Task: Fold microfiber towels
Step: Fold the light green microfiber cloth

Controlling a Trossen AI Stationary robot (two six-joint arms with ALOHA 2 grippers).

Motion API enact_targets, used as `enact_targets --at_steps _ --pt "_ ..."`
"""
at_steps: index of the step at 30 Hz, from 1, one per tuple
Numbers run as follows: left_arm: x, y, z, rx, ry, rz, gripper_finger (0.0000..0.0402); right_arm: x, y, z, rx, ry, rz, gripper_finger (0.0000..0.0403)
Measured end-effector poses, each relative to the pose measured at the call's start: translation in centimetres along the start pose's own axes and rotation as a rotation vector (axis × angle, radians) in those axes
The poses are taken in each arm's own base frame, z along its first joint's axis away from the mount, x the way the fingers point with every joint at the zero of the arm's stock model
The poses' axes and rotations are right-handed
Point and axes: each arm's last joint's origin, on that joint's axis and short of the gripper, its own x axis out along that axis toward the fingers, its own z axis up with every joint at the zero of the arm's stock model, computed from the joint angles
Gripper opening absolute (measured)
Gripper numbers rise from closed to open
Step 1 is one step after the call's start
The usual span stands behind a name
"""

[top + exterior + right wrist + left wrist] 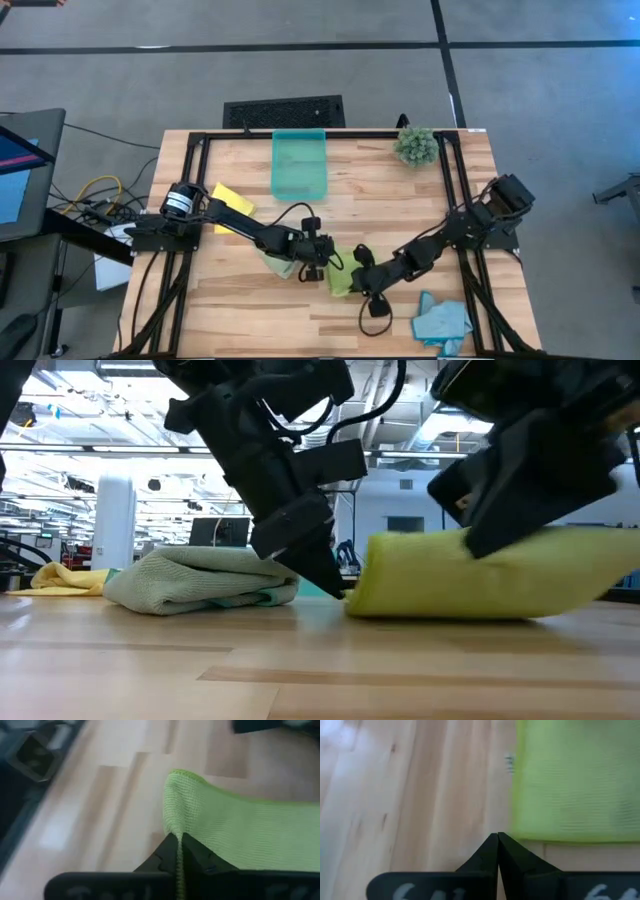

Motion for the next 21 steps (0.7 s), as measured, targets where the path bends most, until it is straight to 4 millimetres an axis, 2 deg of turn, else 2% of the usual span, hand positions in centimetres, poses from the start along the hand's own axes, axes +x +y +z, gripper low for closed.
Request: enact_targets --at_steps 5,11,17,21 --pt "1.0 -0.8 0.0 0.047 -0.036 -0.089 0.0 -0.1 0.6 -0.2 -0.004 0.025 0.086 0.003" --pt "1.1 -1.1 -0.1 0.106 -0.041 -0.118 0.0 -0.1 0.2 -0.2 0.041 0.058 0.136 0.0015" --pt "1.6 -1.5 -0.2 0.151 -0.062 -0.138 0.0 -0.8 -0.6 0.5 0.059 0.041 0.17 0.0028" --pt "1.6 -1.7 -0.2 0.153 -0.067 -0.142 0.0 -1.5 -2.2 1.3 0.081 0.015 0.139 0.0024"
